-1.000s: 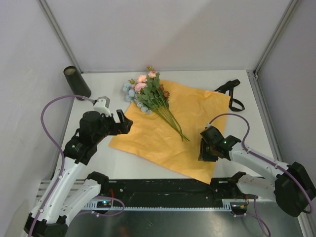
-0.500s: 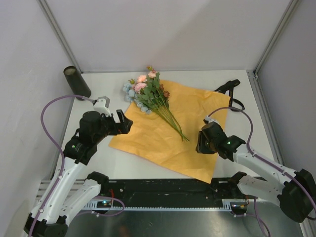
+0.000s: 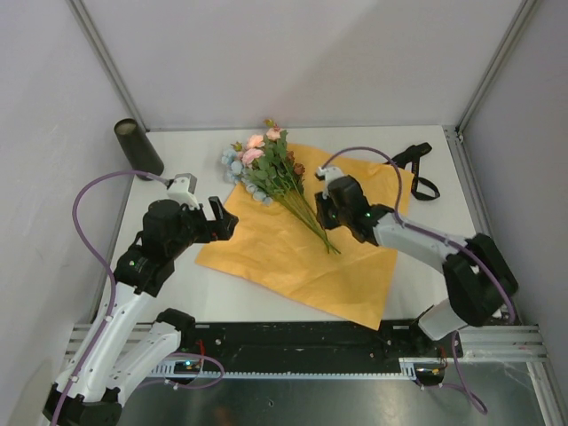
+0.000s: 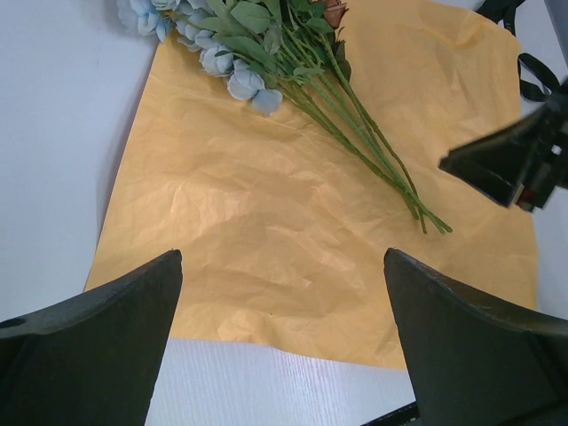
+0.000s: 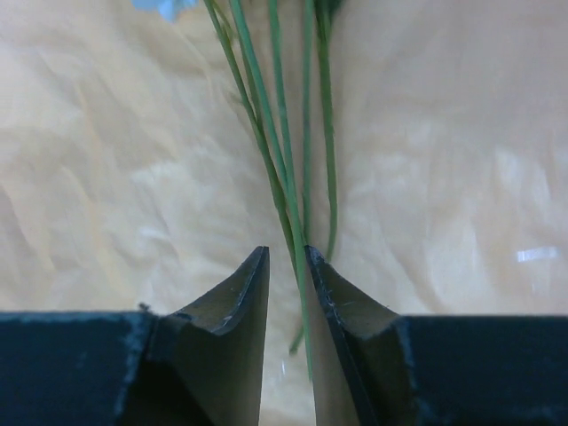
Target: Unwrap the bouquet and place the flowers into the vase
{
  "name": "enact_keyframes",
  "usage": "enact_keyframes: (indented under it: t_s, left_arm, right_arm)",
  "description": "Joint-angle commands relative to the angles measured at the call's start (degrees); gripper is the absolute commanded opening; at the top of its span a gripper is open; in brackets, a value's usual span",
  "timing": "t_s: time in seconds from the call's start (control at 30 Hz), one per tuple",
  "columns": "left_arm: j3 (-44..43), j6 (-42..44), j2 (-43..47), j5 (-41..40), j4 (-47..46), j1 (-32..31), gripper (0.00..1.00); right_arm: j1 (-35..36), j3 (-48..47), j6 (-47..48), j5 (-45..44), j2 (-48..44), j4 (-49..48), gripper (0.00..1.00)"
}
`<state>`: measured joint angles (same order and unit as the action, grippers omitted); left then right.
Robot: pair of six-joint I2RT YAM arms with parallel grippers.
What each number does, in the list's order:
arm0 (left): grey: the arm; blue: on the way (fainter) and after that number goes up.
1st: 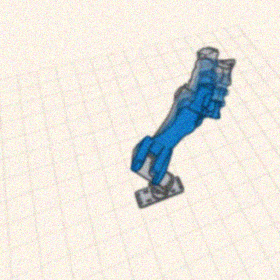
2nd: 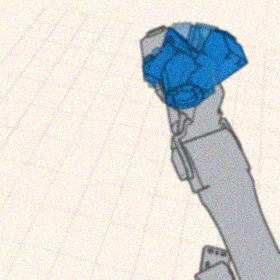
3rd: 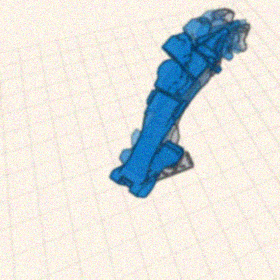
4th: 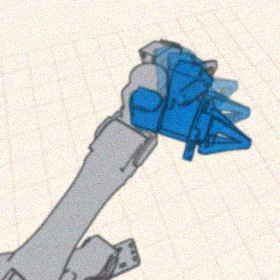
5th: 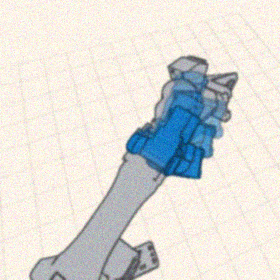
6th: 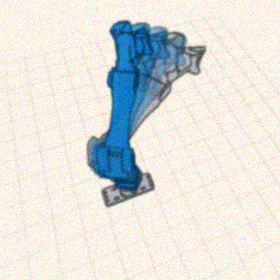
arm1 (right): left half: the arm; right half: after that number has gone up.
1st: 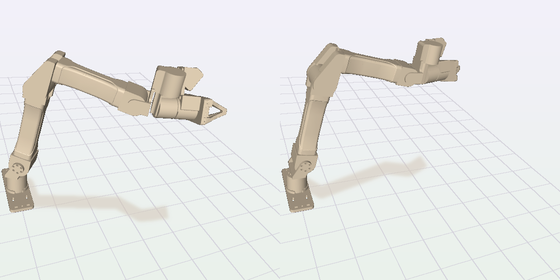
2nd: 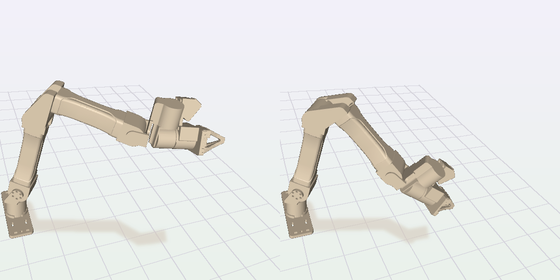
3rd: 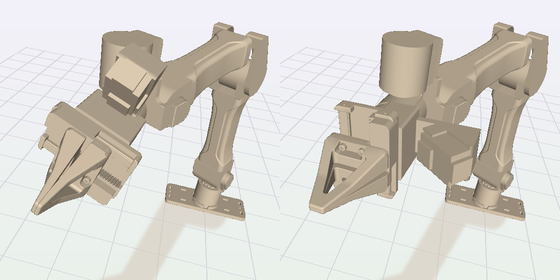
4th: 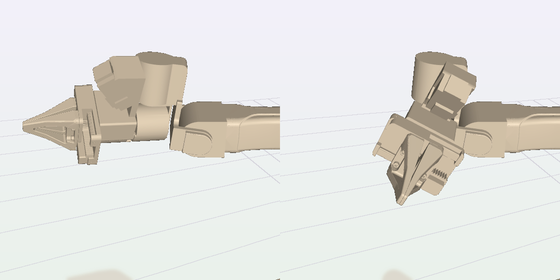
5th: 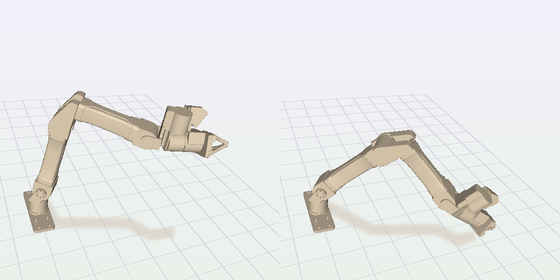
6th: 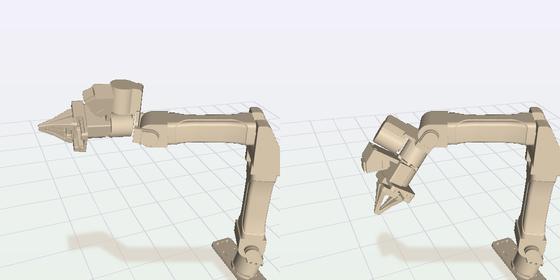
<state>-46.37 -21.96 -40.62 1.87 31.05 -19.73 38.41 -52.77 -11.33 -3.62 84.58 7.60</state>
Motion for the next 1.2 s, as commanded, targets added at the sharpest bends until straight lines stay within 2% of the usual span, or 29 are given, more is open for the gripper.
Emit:
enact_keyframes:
  t_s: [0.0, 0.17, 0.57, 0.9, 1.17]
  left_arm:
    - [-0.1, 0.3, 0.5, -0.5, -0.8, 0.7, 1.0]
    - [0.0, 0.4, 0.9, -1.0, -0.8, 0.9, 1.0]
    - [-0.1, 0.3, 0.5, -0.3, -0.7, 1.8, 1.0]
    - [-0.1, 0.1, 0.1, 0.4, -0.8, 2.3, 1.0]
    - [-0.1, -0.1, -0.2, 1.1, -0.7, 2.9, 1.0]
  right_arm:
    - [-0.1, -9.1, 6.3, 2.3, 7.9, -5.0, 0.27]
    - [-0.2, -17.3, 7.3, 3.7, 17.1, -3.5, 0.27]
    - [-0.1, -26.2, 6.0, 8.0, 27.2, -1.9, 0.27]
    - [0.1, -29.4, 5.3, 3.9, 33.1, -1.4, 0.3]
    - [1.1, -31.7, 6.7, 0.1, 36.5, 0.9, 0.29]
